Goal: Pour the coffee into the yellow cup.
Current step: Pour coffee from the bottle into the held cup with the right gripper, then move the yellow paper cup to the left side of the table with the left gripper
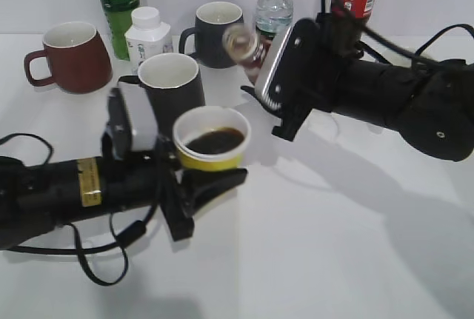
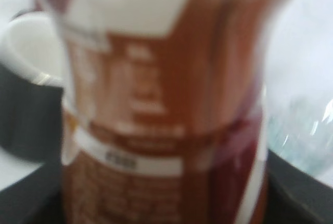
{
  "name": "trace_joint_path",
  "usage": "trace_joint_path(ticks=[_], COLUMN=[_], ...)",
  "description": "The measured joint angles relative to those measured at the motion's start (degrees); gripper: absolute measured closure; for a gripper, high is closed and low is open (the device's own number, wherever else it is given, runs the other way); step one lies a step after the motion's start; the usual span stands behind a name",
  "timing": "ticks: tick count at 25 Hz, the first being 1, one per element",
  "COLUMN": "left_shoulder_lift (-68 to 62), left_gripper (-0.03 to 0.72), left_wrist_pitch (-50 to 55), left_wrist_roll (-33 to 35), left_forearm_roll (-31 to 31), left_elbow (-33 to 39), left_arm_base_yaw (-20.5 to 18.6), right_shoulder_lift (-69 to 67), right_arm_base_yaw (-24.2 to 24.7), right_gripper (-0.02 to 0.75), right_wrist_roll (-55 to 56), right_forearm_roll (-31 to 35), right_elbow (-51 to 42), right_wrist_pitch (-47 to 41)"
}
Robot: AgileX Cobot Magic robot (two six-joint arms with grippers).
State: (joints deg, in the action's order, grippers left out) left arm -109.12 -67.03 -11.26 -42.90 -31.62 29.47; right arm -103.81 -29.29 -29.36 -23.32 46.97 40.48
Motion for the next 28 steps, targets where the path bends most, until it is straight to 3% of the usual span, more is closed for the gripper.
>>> trace_joint_path(ticks=[6,12,19,28], left_shoulder_lift=[4.06,9.88,12.17,11.14], left_gripper=[0.306,0.306,0.307,0.307], left_wrist_pitch=[-0.15,-0.24,0.38,4.49], left_wrist_roll=[0.00,0.00,0.00,4.60], left_forearm_roll=[1.09,3.09,9.29,23.02], left_elbow=[4.36,8.57,9.86,9.35], left_arm_base_yaw=[-5.62,-11.23,-18.18,-21.98], right_shoulder_lift=[-1.67,-5.28,-7.65,-10.62], right_arm_base_yaw=[0.00,0.00,0.00,0.53], right_gripper=[0.234,0.234,0.234,0.234], right_wrist_roll=[13.46,24.88,27.17,27.17], right_forearm_roll=[1.92,7.80,17.81,19.78], right_elbow=[1.26,3.81,4.06,4.10], right_wrist_pitch=[3.44,3.40,3.30,3.71])
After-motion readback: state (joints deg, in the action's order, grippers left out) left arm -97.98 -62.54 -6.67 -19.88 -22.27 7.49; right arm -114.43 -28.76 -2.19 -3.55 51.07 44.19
